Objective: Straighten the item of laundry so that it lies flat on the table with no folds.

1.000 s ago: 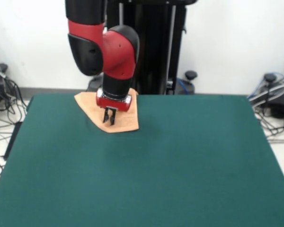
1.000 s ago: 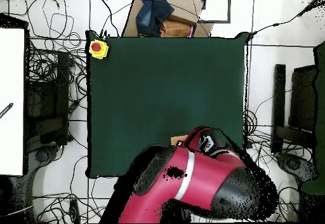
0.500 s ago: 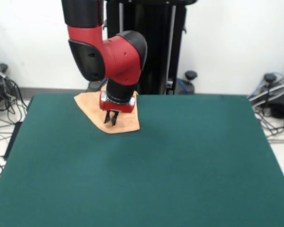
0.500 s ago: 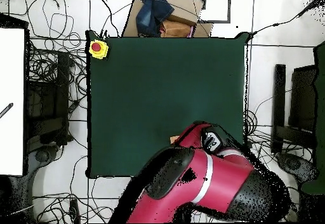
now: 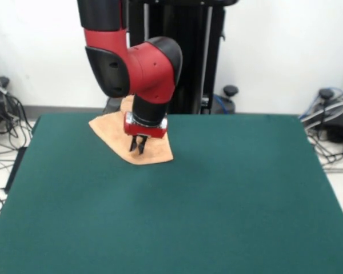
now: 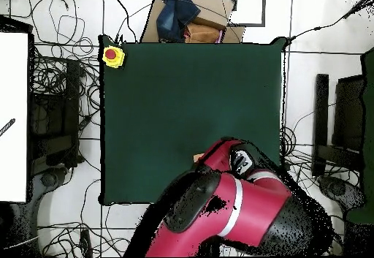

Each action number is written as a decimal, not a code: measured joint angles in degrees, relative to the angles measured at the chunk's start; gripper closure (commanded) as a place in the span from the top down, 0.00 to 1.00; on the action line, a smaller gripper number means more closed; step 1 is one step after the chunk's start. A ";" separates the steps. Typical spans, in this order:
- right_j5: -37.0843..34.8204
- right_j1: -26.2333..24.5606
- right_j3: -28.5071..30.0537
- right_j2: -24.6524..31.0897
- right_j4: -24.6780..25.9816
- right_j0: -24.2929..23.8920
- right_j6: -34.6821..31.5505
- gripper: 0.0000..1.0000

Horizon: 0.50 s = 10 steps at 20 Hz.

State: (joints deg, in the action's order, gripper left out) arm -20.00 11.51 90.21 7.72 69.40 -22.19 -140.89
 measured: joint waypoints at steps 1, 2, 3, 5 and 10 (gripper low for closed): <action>0.00 0.22 -0.01 0.16 -0.26 -0.01 0.00 0.00; 0.01 1.11 -0.01 0.98 -1.23 -0.07 0.00 0.00; 0.01 1.41 -0.01 1.23 -1.55 -0.07 0.01 0.00; 0.01 2.21 -0.01 1.86 -2.48 -0.08 0.01 0.00; 0.01 4.30 -0.01 3.46 -4.60 -0.09 0.01 0.00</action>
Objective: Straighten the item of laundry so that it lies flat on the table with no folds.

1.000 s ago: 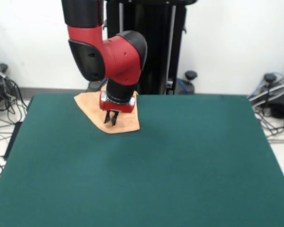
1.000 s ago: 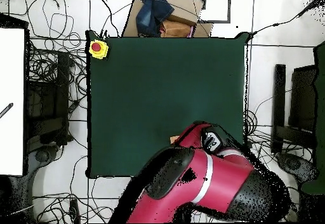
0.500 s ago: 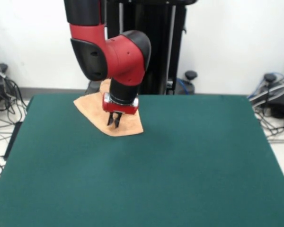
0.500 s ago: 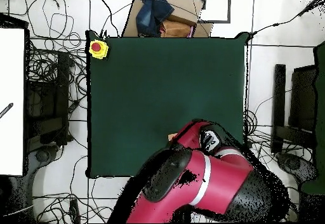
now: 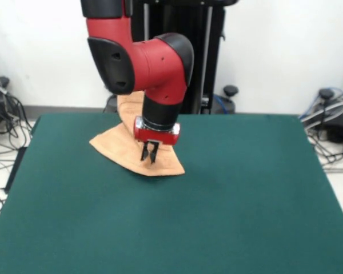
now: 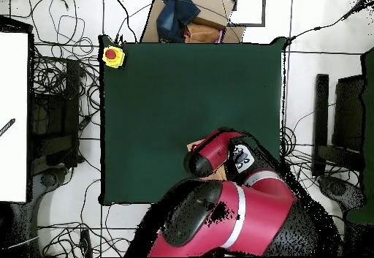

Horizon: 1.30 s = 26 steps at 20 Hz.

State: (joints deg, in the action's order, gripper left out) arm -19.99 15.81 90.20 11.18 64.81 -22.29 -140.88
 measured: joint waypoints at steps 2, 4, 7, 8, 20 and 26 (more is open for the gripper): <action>0.01 0.59 -0.02 0.17 -0.53 0.06 0.00 0.00; 0.01 1.12 -0.11 0.34 -0.85 0.17 0.00 0.00; 0.01 1.65 -0.31 0.60 -0.95 0.27 0.00 0.00; 0.01 1.73 -0.48 0.71 -0.95 0.30 0.00 0.00; 0.01 1.47 -3.75 0.96 -0.91 0.51 0.00 0.00; 0.70 0.90 -5.29 0.71 -0.92 2.69 0.00 0.00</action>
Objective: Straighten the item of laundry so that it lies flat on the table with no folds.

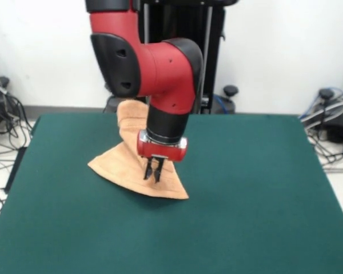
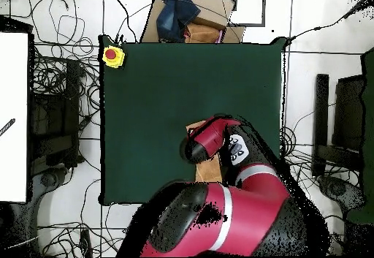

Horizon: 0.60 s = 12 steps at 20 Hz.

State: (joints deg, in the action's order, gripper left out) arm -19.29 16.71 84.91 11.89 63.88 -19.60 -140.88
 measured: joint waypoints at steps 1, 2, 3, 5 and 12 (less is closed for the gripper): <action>0.39 -0.19 -0.35 -0.11 -0.02 0.86 0.00 0.00; 0.64 -0.34 -0.55 -0.18 -0.14 1.39 0.00 0.00; 1.01 -0.57 -0.80 -0.25 -0.34 2.04 0.00 0.00; 1.57 -0.96 -1.14 -0.28 -0.73 2.90 0.00 0.00; 4.49 -2.56 -1.60 -0.67 -3.48 6.04 0.00 0.00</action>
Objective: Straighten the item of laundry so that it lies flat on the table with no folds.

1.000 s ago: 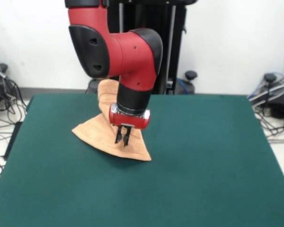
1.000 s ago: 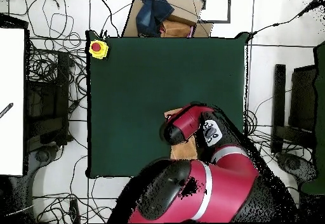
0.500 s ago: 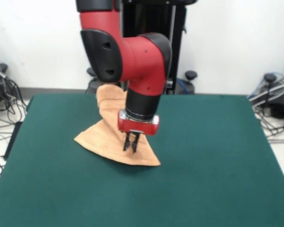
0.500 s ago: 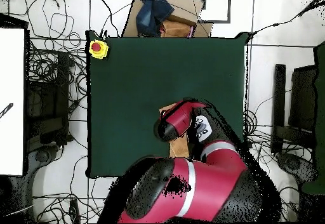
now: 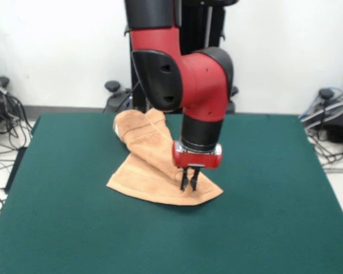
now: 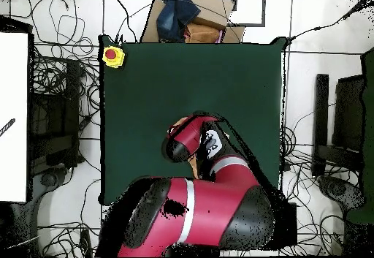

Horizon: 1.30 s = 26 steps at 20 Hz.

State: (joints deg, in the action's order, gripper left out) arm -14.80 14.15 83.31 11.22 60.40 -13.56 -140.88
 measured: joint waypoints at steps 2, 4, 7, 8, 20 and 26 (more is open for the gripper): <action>0.81 -0.34 -0.04 -0.50 -0.69 0.63 0.00 0.00; 1.52 -0.71 -0.09 -0.97 -1.29 0.86 0.00 0.00; 2.61 -1.34 -0.21 -1.22 -2.19 0.31 0.00 0.00; 2.77 -1.40 -0.21 -1.25 -2.33 0.19 0.00 0.00; 3.42 -1.57 -0.23 -2.08 -5.51 -0.63 0.00 0.00; 4.53 -1.77 -0.22 -5.61 -8.89 3.61 0.00 0.00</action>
State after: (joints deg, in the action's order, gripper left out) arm -10.26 12.38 83.09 5.61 51.52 -9.95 -140.88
